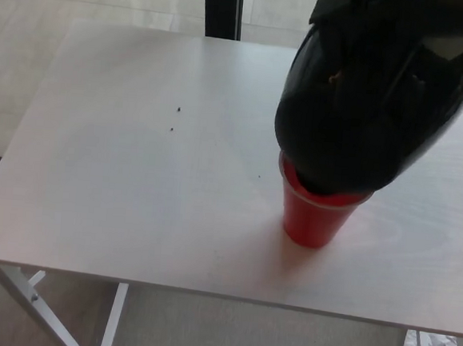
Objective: The robot uses its right hand to lift up a kettle kept on the middle of the desk by its handle and tilt it into a glass kept next to it to pour out water
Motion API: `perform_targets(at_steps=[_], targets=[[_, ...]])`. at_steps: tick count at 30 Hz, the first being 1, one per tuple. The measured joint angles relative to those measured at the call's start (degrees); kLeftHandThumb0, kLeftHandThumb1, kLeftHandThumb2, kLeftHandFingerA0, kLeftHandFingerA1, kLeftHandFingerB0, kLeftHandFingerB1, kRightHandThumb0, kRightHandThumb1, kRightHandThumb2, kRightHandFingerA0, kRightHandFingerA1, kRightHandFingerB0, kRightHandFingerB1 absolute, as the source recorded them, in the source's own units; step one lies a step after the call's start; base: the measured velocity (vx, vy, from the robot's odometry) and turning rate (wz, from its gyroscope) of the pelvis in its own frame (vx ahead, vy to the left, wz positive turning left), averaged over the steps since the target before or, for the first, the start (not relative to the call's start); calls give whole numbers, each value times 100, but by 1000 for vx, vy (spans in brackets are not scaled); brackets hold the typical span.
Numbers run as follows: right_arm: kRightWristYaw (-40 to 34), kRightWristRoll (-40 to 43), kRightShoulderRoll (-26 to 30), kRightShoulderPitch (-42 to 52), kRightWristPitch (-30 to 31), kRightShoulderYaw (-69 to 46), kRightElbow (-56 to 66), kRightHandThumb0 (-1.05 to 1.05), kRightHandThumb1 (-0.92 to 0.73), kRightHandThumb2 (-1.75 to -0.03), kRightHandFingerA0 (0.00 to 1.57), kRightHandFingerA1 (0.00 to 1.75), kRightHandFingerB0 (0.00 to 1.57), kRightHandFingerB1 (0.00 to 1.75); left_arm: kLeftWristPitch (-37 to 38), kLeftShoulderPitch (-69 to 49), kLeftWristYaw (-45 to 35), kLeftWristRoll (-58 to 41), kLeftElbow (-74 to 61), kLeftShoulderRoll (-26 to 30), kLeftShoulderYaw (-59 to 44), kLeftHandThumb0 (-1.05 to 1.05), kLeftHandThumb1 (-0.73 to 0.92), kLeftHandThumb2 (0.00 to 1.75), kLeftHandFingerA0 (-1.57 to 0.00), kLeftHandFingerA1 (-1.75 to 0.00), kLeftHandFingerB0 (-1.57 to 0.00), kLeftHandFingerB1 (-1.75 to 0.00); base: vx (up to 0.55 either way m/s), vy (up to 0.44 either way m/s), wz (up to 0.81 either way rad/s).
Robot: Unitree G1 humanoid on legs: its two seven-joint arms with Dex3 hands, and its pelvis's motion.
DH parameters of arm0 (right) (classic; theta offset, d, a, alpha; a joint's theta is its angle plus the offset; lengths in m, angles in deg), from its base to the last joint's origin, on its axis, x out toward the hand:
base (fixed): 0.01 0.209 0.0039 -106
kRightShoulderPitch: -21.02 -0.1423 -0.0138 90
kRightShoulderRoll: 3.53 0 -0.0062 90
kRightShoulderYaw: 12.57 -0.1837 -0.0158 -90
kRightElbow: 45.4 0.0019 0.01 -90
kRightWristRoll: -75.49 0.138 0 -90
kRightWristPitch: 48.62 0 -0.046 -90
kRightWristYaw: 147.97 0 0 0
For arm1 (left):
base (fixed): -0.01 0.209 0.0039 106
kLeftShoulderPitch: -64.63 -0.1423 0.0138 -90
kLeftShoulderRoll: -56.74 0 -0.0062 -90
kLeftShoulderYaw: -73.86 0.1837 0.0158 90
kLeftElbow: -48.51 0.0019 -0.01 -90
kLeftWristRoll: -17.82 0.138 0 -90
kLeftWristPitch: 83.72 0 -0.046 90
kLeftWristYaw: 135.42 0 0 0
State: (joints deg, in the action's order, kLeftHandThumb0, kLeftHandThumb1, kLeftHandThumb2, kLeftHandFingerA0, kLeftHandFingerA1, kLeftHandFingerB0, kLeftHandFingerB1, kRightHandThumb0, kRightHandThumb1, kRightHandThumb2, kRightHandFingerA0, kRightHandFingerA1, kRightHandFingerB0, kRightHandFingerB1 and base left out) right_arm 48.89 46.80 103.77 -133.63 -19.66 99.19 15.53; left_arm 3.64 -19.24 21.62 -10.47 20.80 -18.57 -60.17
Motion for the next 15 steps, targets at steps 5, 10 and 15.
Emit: perform_targets(at_steps=[5, 10, 15], targets=[[-108, -208, -69, -60, -349, 39, 14, -15, -46, -91, 88, 104, 90, 110, 0, -14, 0, 0, -55, 61, 30, -105, 51, 129, -117, -99, -69, -151, 0, 0, 0], [-289, -439, -22, -71, -611, -10, -98, -15, -48, -89, 82, 76, 93, 88, 2, -34, -1, -2, -51, 158, 38, -105, 71, 94, -114, -102, -73, -142, 0, 0, 0], [-446, -728, 166, -60, -574, -107, -48, -28, -50, -64, 92, 121, 89, 93, 1, -83, -2, -3, -60, 159, 39, -105, 70, 94, -110, -105, -74, -141, 0, 0, 0]])
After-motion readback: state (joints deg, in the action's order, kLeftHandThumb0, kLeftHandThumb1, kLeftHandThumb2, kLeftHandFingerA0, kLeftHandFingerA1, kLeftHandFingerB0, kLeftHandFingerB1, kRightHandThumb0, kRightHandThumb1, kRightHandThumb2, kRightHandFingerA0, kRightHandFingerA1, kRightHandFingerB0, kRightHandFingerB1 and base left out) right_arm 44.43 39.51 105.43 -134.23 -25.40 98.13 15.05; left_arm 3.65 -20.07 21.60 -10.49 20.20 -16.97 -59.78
